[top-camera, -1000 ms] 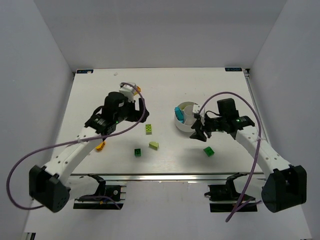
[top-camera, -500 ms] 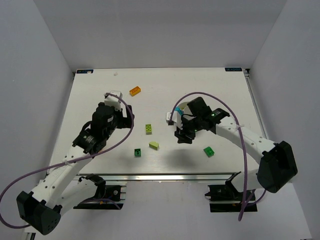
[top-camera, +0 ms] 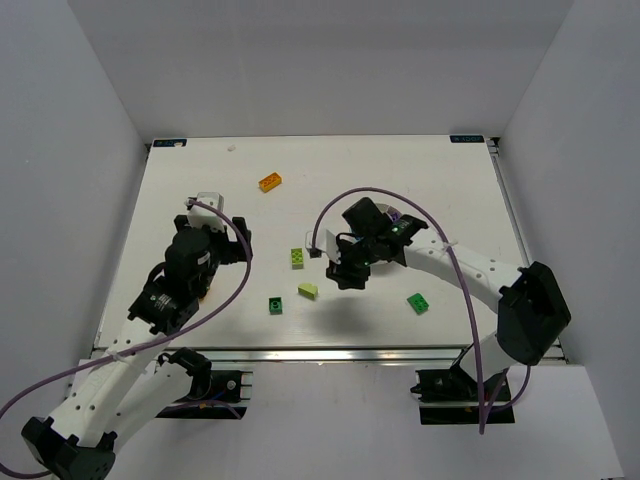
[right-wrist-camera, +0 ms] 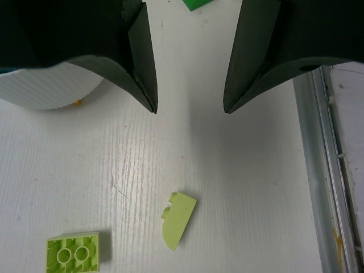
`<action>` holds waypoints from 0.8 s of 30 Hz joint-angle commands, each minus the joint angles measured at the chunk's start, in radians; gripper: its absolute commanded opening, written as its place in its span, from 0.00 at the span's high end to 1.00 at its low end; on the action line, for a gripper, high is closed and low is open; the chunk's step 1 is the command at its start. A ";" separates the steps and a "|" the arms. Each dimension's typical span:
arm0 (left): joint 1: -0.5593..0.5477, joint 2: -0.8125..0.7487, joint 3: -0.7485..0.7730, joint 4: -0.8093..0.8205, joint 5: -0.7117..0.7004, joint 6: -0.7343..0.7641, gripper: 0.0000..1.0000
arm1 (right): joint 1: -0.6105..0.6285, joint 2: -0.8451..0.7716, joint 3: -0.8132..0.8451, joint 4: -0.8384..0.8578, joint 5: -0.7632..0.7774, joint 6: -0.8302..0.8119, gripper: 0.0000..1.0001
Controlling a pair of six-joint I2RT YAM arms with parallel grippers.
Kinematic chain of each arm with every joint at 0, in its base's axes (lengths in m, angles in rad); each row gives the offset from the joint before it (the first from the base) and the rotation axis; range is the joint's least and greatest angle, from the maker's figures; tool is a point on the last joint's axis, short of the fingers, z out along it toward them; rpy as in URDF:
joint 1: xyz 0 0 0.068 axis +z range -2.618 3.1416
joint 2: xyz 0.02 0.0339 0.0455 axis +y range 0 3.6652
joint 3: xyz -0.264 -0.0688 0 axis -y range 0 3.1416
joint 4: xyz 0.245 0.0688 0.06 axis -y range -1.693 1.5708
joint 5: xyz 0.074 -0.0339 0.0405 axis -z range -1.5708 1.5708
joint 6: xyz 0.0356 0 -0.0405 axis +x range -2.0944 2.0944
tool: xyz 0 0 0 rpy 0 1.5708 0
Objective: Sort the legos into containers by color
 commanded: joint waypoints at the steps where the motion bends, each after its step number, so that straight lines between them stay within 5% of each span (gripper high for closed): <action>1: 0.004 -0.006 -0.007 0.002 -0.043 0.009 0.02 | 0.028 0.028 0.047 0.013 0.035 0.015 0.44; 19: 0.004 -0.069 -0.019 0.011 -0.113 0.008 0.02 | 0.094 0.209 0.147 0.022 0.117 0.182 0.38; 24: 0.004 -0.077 -0.020 0.012 -0.125 0.006 0.02 | 0.097 0.298 0.231 0.022 0.091 0.274 0.20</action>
